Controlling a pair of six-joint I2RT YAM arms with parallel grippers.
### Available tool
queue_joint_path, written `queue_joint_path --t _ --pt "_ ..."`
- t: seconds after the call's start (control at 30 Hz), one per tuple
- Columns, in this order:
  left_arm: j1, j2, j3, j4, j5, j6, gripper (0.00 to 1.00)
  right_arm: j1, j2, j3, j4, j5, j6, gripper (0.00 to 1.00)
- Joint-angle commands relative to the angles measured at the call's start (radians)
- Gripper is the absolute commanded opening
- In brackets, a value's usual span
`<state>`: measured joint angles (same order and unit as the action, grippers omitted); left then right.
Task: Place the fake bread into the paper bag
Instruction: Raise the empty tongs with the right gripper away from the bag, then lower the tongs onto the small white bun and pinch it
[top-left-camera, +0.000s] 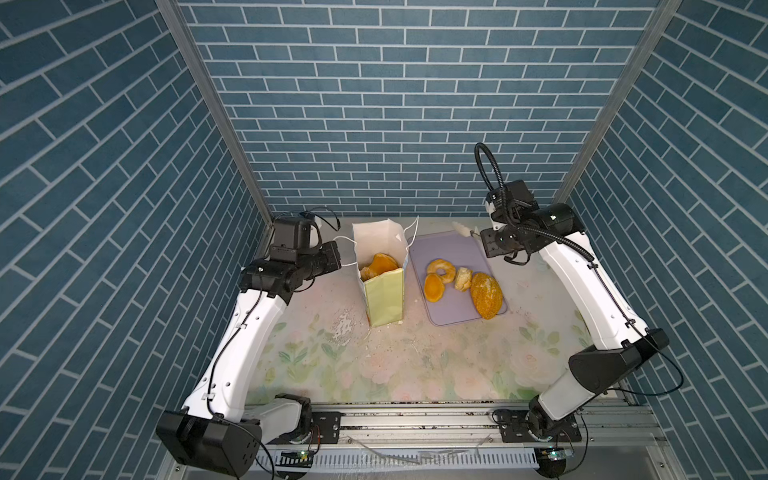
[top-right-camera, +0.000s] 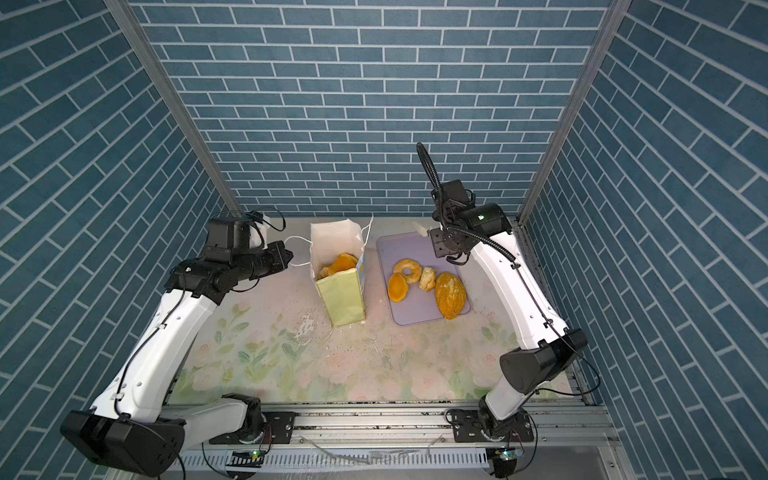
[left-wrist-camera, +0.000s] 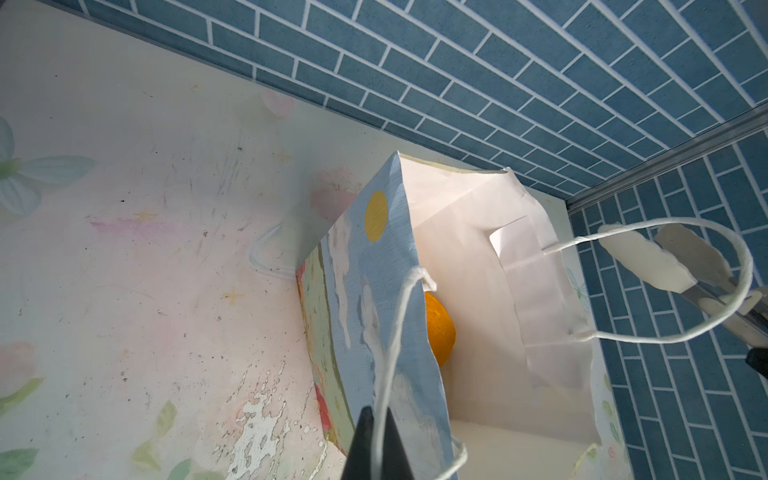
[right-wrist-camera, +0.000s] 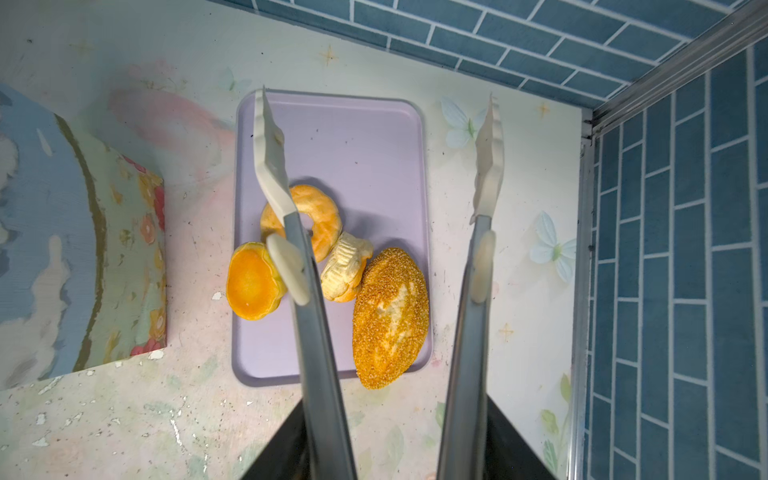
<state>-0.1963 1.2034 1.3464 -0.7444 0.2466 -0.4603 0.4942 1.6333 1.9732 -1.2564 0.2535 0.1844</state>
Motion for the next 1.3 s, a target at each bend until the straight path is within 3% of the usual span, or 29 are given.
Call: queue_joint_path --t 0.0,0.33,0.6,1.1,1.27 --pt "-0.004 -0.013 0.027 -0.02 -0.011 0.008 0.0 -0.005 0.021 -0.03 0.003 -0.073 0.048 0.57" --pt "-0.004 0.006 0.035 -0.017 -0.003 0.003 0.0 -0.005 0.076 -0.116 0.031 -0.205 0.033 0.56" --pt "-0.005 -0.001 0.027 -0.018 -0.009 0.002 0.0 -0.007 0.089 -0.145 0.006 -0.093 0.063 0.54" --pt "-0.008 -0.003 0.008 -0.004 0.0 -0.006 0.0 -0.014 0.088 -0.303 0.084 -0.14 0.127 0.43" --pt "-0.009 -0.012 0.008 -0.004 -0.004 -0.003 0.0 -0.015 0.067 -0.328 0.096 -0.137 0.131 0.32"
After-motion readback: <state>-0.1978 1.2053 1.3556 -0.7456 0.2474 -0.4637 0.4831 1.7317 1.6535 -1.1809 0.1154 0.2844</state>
